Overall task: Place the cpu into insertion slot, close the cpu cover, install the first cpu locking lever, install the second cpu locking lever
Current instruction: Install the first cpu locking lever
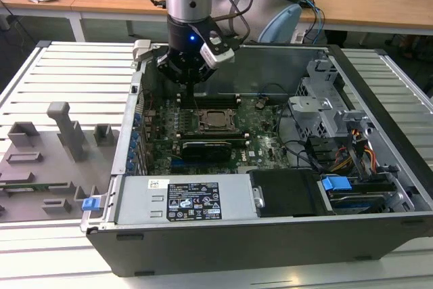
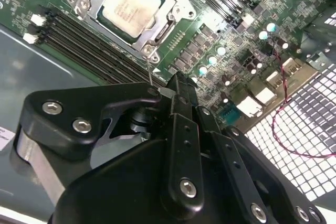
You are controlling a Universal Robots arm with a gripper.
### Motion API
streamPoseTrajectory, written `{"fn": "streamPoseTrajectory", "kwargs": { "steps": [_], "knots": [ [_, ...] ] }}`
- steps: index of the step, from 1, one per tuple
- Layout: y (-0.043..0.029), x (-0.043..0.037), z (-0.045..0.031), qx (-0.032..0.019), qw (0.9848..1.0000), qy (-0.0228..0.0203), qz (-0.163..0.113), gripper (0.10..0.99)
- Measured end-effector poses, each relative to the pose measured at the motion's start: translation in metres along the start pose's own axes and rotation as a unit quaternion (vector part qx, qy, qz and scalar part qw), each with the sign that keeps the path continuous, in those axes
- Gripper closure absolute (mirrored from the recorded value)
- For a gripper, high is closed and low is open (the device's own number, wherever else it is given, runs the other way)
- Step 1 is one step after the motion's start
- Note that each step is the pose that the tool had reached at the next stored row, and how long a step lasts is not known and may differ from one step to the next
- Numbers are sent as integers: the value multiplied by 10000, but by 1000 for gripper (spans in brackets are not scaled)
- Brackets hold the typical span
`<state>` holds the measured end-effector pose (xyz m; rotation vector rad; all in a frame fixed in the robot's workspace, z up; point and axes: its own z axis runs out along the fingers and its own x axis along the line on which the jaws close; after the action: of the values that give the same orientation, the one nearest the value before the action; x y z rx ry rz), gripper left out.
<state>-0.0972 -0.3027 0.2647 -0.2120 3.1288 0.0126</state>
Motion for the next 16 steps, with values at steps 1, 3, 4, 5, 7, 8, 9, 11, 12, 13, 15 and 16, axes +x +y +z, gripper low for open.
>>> {"fn": "streamPoseTrajectory", "kwargs": {
  "steps": [1,3,4,5,7,8,9,11,12,13,15,16],
  "knots": [
    [3,12,3,0,10000,0,0,980],
    [8,29,7,1,10000,1,0,980],
    [12,34,10,0,10000,0,0,980],
    [17,41,11,0,10000,0,0,980],
    [35,58,14,0,10000,0,0,980],
    [42,65,16,0,10000,0,0,980],
    [56,80,19,0,10000,0,0,980],
    [106,83,31,0,10000,0,8,980],
    [122,80,36,0,10000,0,42,980],
    [131,73,41,0,10000,-1,62,980],
    [134,12,43,1,10000,0,64,980],
    [133,-31,45,0,10000,-1,63,980]
  ]
}}
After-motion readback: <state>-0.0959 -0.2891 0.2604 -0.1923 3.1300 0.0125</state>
